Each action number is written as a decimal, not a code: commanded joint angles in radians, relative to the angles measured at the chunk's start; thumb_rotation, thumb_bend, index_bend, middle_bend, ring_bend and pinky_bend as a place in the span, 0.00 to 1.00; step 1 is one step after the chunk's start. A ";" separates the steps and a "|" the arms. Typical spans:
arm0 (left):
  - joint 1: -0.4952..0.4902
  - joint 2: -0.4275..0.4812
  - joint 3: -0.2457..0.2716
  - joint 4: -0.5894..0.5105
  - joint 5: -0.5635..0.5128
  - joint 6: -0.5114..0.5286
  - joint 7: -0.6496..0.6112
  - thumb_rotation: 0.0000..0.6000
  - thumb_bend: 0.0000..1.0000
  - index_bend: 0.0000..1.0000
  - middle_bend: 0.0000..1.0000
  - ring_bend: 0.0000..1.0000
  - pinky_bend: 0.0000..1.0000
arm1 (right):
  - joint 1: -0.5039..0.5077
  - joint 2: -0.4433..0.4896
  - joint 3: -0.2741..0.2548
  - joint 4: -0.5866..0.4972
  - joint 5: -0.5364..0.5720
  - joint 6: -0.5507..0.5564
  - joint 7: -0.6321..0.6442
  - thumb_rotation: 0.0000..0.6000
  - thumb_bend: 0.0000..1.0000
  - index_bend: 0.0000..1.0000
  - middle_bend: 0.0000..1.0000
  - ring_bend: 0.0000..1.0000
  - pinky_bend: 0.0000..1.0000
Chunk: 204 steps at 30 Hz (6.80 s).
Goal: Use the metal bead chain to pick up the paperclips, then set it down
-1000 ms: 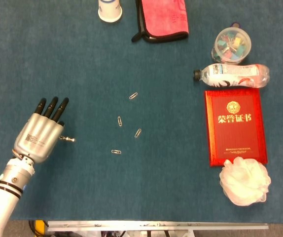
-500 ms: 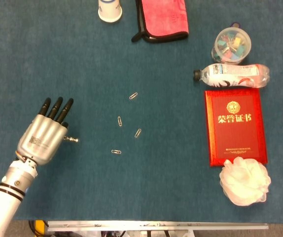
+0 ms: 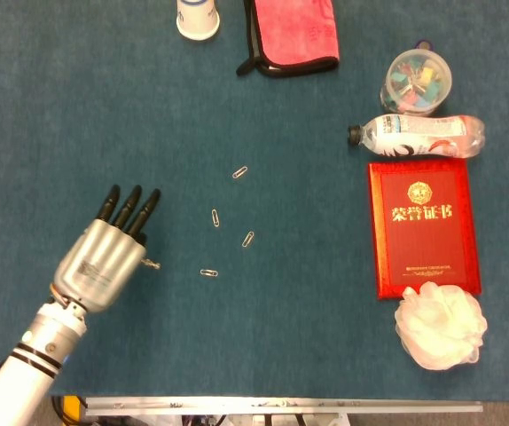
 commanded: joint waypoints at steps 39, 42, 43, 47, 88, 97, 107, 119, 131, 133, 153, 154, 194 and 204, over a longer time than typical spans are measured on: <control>-0.057 -0.192 -0.082 0.112 -0.019 -0.090 0.184 1.00 0.41 0.58 0.01 0.00 0.11 | -0.089 0.013 0.049 0.047 0.048 0.127 0.163 1.00 0.35 0.37 0.36 0.32 0.45; -0.059 -0.196 -0.078 0.118 -0.021 -0.096 0.180 1.00 0.41 0.58 0.01 0.00 0.11 | -0.088 0.013 0.050 0.046 0.049 0.122 0.161 1.00 0.35 0.37 0.36 0.32 0.45; -0.059 -0.197 -0.077 0.121 -0.022 -0.099 0.178 1.00 0.41 0.58 0.01 0.00 0.11 | -0.088 0.013 0.050 0.046 0.049 0.121 0.160 1.00 0.35 0.37 0.36 0.32 0.45; -0.062 -0.208 -0.076 0.132 -0.029 -0.109 0.164 1.00 0.41 0.58 0.01 0.00 0.13 | -0.089 0.013 0.053 0.043 0.049 0.120 0.156 1.00 0.35 0.37 0.36 0.32 0.45; -0.111 -0.248 -0.132 0.161 -0.119 -0.128 0.151 1.00 0.41 0.58 0.01 0.00 0.13 | -0.096 0.017 0.048 0.058 0.021 0.125 0.199 1.00 0.35 0.37 0.36 0.32 0.45; -0.155 -0.281 -0.179 0.220 -0.217 -0.159 0.155 1.00 0.41 0.58 0.01 0.00 0.13 | -0.097 0.018 0.051 0.059 0.026 0.124 0.207 1.00 0.35 0.37 0.36 0.32 0.45; -0.192 -0.304 -0.199 0.262 -0.290 -0.155 0.168 1.00 0.41 0.58 0.01 0.00 0.13 | -0.094 0.019 0.051 0.056 0.026 0.119 0.205 1.00 0.35 0.37 0.36 0.32 0.45; -0.234 -0.338 -0.196 0.308 -0.363 -0.150 0.191 1.00 0.41 0.58 0.01 0.00 0.13 | -0.092 0.020 0.053 0.055 0.031 0.112 0.205 1.00 0.35 0.37 0.36 0.32 0.45; -0.265 -0.346 -0.186 0.312 -0.400 -0.128 0.198 1.00 0.41 0.58 0.01 0.00 0.13 | -0.089 0.021 0.052 0.054 0.030 0.103 0.202 1.00 0.35 0.37 0.36 0.32 0.45; -0.270 -0.343 -0.188 0.308 -0.402 -0.123 0.197 1.00 0.41 0.58 0.01 0.00 0.13 | -0.089 0.021 0.052 0.053 0.029 0.104 0.201 1.00 0.35 0.37 0.36 0.32 0.45; -0.369 -0.359 -0.236 0.352 -0.500 -0.137 0.217 1.00 0.41 0.58 0.01 0.00 0.13 | -0.088 0.023 0.054 0.050 0.033 0.102 0.203 1.00 0.35 0.37 0.36 0.32 0.45; -0.374 -0.362 -0.235 0.359 -0.503 -0.139 0.220 1.00 0.41 0.58 0.01 0.00 0.13 | -0.088 0.023 0.054 0.050 0.034 0.101 0.204 1.00 0.35 0.37 0.36 0.32 0.45; -0.509 -0.455 -0.243 0.496 -0.604 -0.164 0.176 1.00 0.41 0.58 0.01 0.00 0.13 | -0.077 0.029 0.060 0.048 0.050 0.072 0.209 1.00 0.35 0.37 0.36 0.32 0.45; -0.489 -0.393 -0.209 0.324 -0.543 -0.045 0.211 1.00 0.41 0.58 0.01 0.00 0.13 | -0.081 0.029 0.059 0.053 0.045 0.083 0.225 1.00 0.35 0.37 0.36 0.32 0.45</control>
